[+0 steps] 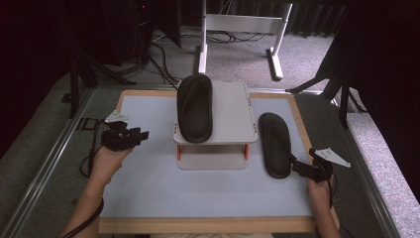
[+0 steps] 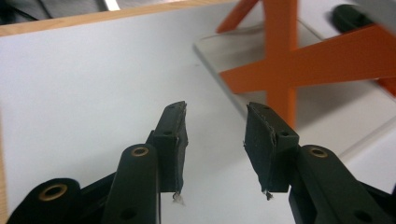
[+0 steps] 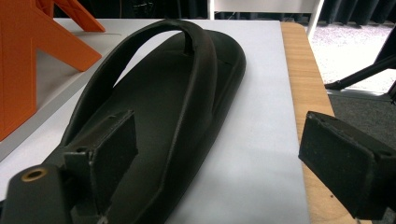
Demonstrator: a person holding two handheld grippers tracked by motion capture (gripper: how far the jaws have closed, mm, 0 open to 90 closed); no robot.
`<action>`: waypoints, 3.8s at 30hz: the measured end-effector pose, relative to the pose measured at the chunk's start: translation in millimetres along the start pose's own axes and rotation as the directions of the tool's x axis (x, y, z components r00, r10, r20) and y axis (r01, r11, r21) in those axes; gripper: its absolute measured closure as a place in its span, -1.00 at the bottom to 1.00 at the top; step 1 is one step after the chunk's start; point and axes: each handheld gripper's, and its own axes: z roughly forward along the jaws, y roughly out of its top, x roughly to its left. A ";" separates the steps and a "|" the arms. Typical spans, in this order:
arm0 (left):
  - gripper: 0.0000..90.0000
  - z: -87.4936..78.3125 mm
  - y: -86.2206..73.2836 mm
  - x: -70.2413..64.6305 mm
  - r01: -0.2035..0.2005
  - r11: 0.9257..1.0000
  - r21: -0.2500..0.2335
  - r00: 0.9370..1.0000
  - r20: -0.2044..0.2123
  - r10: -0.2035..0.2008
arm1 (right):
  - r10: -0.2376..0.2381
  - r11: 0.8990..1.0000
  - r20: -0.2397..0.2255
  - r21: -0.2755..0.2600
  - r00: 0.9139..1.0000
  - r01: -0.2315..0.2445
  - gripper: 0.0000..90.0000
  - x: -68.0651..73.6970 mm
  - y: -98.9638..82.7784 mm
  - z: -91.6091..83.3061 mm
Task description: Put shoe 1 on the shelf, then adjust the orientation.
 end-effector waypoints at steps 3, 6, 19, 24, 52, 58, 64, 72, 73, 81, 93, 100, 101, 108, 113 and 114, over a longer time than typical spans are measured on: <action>0.29 1.7 -10.6 3.1 0.007 1.000 -0.028 0.999 -0.037 -0.008 | -0.001 1.000 0.000 0.001 1.000 0.001 -0.76 0.2 0.0 0.0; 0.29 2.6 -20.9 7.5 0.028 0.998 -0.063 0.998 -0.050 -0.032 | -0.001 1.000 -0.001 0.002 1.000 0.001 -0.76 0.3 0.0 0.1; -0.27 7.8 -66.7 23.5 0.089 0.991 -0.102 0.994 -0.049 -0.094 | -0.021 1.000 0.010 0.006 1.000 0.021 -0.76 2.4 -0.2 0.8; -0.47 5.4 -79.7 30.5 0.113 0.985 -0.126 0.989 -0.085 -0.125 | -0.018 1.000 0.012 -0.004 1.000 0.018 -0.76 2.7 -0.3 0.6; -0.84 1.4 -121.2 26.2 0.015 0.948 -0.317 0.959 -0.263 -0.103 | -0.024 1.000 0.012 0.019 1.000 0.024 -0.76 4.5 -0.2 7.2; -0.95 -4.5 -124.3 30.5 0.068 0.918 -0.391 0.957 -0.235 -0.171 | -0.008 0.999 0.016 0.041 1.000 0.008 -0.76 1.8 0.8 8.1; -0.96 -1.3 -123.4 28.2 0.047 0.923 -0.382 0.960 -0.239 -0.148 | 0.001 0.998 0.036 0.058 0.999 -0.003 -0.76 0.2 1.6 9.1; -0.96 -1.2 -124.1 28.2 0.032 0.926 -0.377 0.966 -0.227 -0.126 | -0.012 0.997 -0.011 0.078 1.000 0.013 -0.58 0.7 3.0 7.2; -0.96 -1.3 -124.2 28.1 0.030 0.925 -0.379 0.967 -0.224 -0.123 | -0.026 0.996 -0.009 0.085 1.000 0.027 -0.56 1.1 3.6 6.5; -0.95 -0.3 -123.8 26.9 0.019 0.928 -0.373 0.966 -0.234 -0.114 | -0.001 0.994 -0.068 0.113 0.998 0.009 -0.38 -3.9 14.9 3.2; -0.96 -0.1 -123.8 26.3 0.017 0.928 -0.372 0.964 -0.241 -0.114 | 0.020 0.980 -0.081 0.201 0.996 -0.004 -0.48 -9.3 44.2 11.6; -0.95 -0.2 -123.9 26.4 0.016 0.928 -0.371 0.965 -0.238 -0.112 | 0.006 0.967 -0.096 0.254 0.995 0.018 -0.45 -12.7 63.0 21.7; -0.95 -0.2 -123.9 26.4 0.016 0.928 -0.371 0.965 -0.238 -0.112 | 0.006 0.967 -0.096 0.254 0.995 0.018 -0.45 -12.7 63.0 21.7; -0.95 -0.1 -123.8 26.3 0.016 0.928 -0.371 0.965 -0.238 -0.111 | -0.003 0.940 -0.090 0.340 0.996 0.033 -0.44 -14.6 76.4 37.3; -0.95 -0.2 -123.8 26.5 0.018 0.928 -0.372 0.965 -0.235 -0.113 | 0.002 0.924 -0.096 0.380 0.995 0.034 -0.35 -14.3 82.4 43.4; -0.95 -0.1 -123.8 26.6 0.019 0.929 -0.370 0.966 -0.233 -0.113 | 0.001 0.916 -0.097 0.398 0.995 0.038 -0.35 -13.9 84.8 46.5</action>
